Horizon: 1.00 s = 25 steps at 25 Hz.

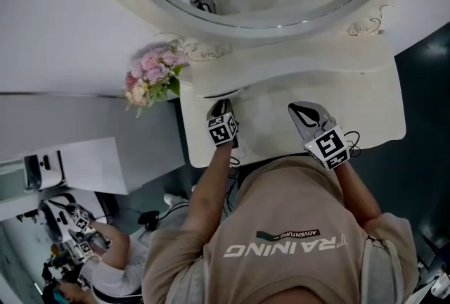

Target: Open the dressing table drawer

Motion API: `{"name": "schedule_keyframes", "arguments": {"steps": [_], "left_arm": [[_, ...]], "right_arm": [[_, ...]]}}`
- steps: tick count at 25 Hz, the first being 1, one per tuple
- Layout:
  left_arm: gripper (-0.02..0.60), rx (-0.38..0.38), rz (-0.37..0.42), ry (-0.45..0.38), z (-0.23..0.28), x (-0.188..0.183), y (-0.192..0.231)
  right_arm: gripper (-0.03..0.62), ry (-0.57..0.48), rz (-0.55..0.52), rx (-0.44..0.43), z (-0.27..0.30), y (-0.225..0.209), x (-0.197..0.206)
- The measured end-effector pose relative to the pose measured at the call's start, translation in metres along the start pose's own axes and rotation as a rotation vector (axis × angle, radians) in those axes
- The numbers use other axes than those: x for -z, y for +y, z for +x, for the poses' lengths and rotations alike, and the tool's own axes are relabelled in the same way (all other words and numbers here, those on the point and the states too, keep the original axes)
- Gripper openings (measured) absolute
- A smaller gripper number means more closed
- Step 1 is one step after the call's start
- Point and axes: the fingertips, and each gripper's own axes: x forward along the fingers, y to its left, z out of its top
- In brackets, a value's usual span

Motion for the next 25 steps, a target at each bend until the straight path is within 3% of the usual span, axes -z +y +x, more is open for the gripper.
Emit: {"name": "schedule_keyframes", "arguments": {"steps": [25], "left_arm": [[0.112, 0.004, 0.001, 0.009, -0.026, 0.025, -0.007]], "right_arm": [[0.002, 0.017, -0.01, 0.0, 0.002, 0.008, 0.01]]}}
